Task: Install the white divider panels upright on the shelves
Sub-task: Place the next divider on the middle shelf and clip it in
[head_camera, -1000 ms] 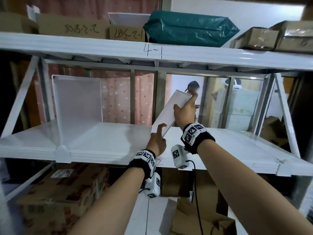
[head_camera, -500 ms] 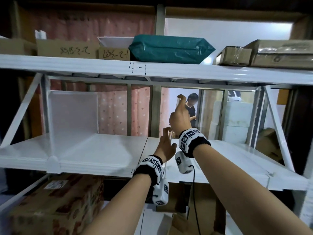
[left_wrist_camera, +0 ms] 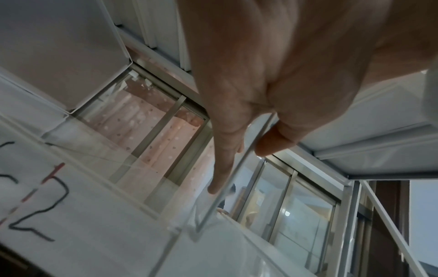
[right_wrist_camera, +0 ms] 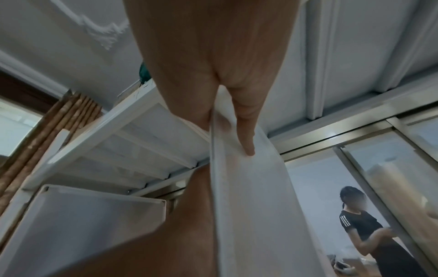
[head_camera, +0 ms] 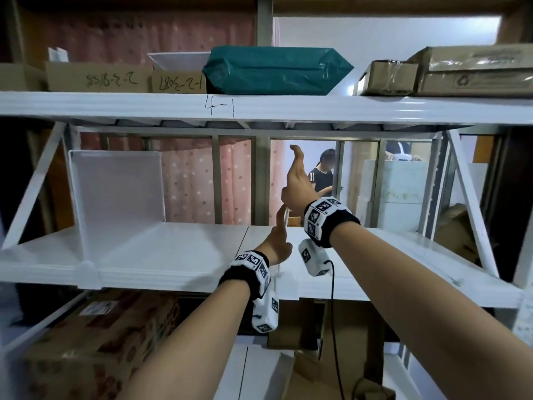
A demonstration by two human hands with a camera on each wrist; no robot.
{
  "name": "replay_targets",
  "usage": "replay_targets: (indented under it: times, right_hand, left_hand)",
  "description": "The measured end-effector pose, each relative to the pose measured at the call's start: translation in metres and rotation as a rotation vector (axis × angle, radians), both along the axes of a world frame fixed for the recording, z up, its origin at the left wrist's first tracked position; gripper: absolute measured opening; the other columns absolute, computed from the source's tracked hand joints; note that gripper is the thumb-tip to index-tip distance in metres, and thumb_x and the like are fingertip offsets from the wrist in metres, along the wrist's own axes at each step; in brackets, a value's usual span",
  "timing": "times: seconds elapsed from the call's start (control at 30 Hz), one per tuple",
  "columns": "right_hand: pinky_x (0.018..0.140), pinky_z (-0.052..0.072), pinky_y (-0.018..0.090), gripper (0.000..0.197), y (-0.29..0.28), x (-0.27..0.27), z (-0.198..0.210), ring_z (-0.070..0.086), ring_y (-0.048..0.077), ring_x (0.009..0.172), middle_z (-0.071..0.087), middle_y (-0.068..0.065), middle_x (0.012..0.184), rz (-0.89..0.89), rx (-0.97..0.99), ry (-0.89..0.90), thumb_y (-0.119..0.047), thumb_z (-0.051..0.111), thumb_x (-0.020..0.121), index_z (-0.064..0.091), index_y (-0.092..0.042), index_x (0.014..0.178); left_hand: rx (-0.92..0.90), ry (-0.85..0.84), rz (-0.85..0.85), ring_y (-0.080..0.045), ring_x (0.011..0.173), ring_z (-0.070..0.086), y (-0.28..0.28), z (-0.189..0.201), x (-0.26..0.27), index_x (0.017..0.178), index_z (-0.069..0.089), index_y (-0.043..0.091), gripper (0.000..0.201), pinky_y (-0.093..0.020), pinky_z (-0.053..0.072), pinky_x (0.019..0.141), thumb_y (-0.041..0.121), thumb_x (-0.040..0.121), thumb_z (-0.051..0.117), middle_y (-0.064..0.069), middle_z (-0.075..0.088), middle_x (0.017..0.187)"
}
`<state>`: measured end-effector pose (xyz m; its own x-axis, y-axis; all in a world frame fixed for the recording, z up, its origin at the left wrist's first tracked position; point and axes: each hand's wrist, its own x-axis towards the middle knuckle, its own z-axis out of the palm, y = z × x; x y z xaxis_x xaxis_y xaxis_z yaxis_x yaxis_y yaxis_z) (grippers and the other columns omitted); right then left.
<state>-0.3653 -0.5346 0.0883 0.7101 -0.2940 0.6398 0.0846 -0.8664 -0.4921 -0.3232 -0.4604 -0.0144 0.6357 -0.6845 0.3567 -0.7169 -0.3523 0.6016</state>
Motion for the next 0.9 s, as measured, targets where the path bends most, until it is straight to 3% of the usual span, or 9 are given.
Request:
replay_targets:
  times: [0.07,0.13,0.27,0.33,0.4,0.47,0.53,0.77,0.9]
  right_hand:
    - [0.06,0.047,0.024,0.094,-0.005,0.007,0.008,0.058,0.02,0.07,0.024,0.01,0.153,0.048,-0.012,-0.019,0.019,0.044,0.077,-0.001,-0.016,0.153]
    - [0.045,0.033,0.016,0.089,-0.014,0.017,0.012,0.045,0.011,0.052,0.038,0.013,0.134,0.079,-0.038,-0.021,0.014,0.047,0.076,0.006,-0.015,0.149]
    - [0.05,0.035,0.017,0.084,-0.019,0.019,0.014,0.05,0.019,0.061,0.036,0.02,0.141,0.108,-0.039,0.027,0.011,0.049,0.077,0.008,-0.015,0.146]
    - [0.057,0.039,0.019,0.086,-0.02,0.018,0.016,0.055,0.027,0.078,0.026,0.021,0.152,0.107,-0.054,0.022,0.011,0.048,0.078,0.005,-0.014,0.148]
    - [0.067,0.042,0.027,0.087,-0.022,0.019,0.018,0.058,0.03,0.081,0.034,0.021,0.148,0.099,-0.048,0.02,0.01,0.048,0.079,0.003,-0.014,0.15]
    - [0.06,0.042,0.031,0.085,-0.025,0.022,0.019,0.056,0.03,0.066,0.06,0.018,0.104,0.081,-0.03,0.021,0.008,0.046,0.081,0.004,-0.017,0.15]
    - [0.051,0.041,0.03,0.081,-0.028,0.025,0.02,0.054,0.03,0.059,0.054,0.01,0.071,0.062,-0.023,0.02,0.007,0.045,0.081,0.007,-0.02,0.147]
    - [0.045,0.034,0.026,0.076,-0.031,0.03,0.018,0.046,0.023,0.049,0.048,0.007,0.062,0.054,-0.009,0.009,0.01,0.043,0.082,0.01,-0.018,0.145]
    - [0.047,0.037,0.027,0.076,-0.031,0.033,0.017,0.046,0.023,0.049,0.048,0.007,0.061,0.061,-0.011,0.015,0.01,0.042,0.082,0.009,-0.018,0.145]
  left_hand:
    - [0.004,0.009,0.006,-0.039,0.132,0.04,-0.003,0.005,0.0,0.145,-0.031,0.033,0.1,-0.043,0.045,0.102,-0.006,0.086,0.039,-0.012,0.001,0.161]
    - [0.015,0.029,0.033,-0.047,0.121,0.047,-0.005,0.008,0.002,0.144,-0.032,0.038,0.1,-0.048,0.047,0.093,-0.003,0.086,0.039,-0.015,0.007,0.16]
    - [0.024,0.016,0.044,-0.045,0.105,0.058,-0.005,0.011,0.001,0.144,-0.031,0.038,0.099,-0.034,0.049,0.073,-0.003,0.086,0.039,-0.017,0.015,0.158]
    - [0.021,0.016,0.028,-0.032,0.076,0.061,-0.007,0.013,0.002,0.143,-0.031,0.04,0.1,-0.029,0.048,0.061,-0.004,0.086,0.038,-0.019,0.02,0.157]
    - [0.015,0.022,0.021,-0.027,0.066,0.055,-0.009,0.015,0.002,0.143,-0.031,0.041,0.1,-0.032,0.05,0.06,-0.003,0.086,0.039,-0.015,0.016,0.159]
    - [0.003,0.032,0.026,-0.032,0.081,0.061,-0.012,0.017,0.002,0.143,-0.031,0.041,0.1,-0.036,0.056,0.065,-0.001,0.088,0.041,-0.01,0.008,0.161]
    - [-0.002,0.03,0.018,-0.036,0.098,0.061,-0.014,0.017,0.002,0.143,-0.032,0.041,0.099,-0.044,0.059,0.073,0.003,0.091,0.043,-0.008,0.003,0.162]
    - [0.008,0.024,0.003,-0.037,0.087,0.065,-0.018,0.016,0.005,0.139,-0.035,0.046,0.098,-0.032,0.05,0.062,0.01,0.095,0.045,-0.008,0.006,0.162]
    - [0.029,0.017,0.022,-0.042,0.104,0.061,-0.019,0.016,0.004,0.14,-0.036,0.041,0.097,-0.04,0.053,0.079,0.008,0.095,0.044,-0.01,0.006,0.162]
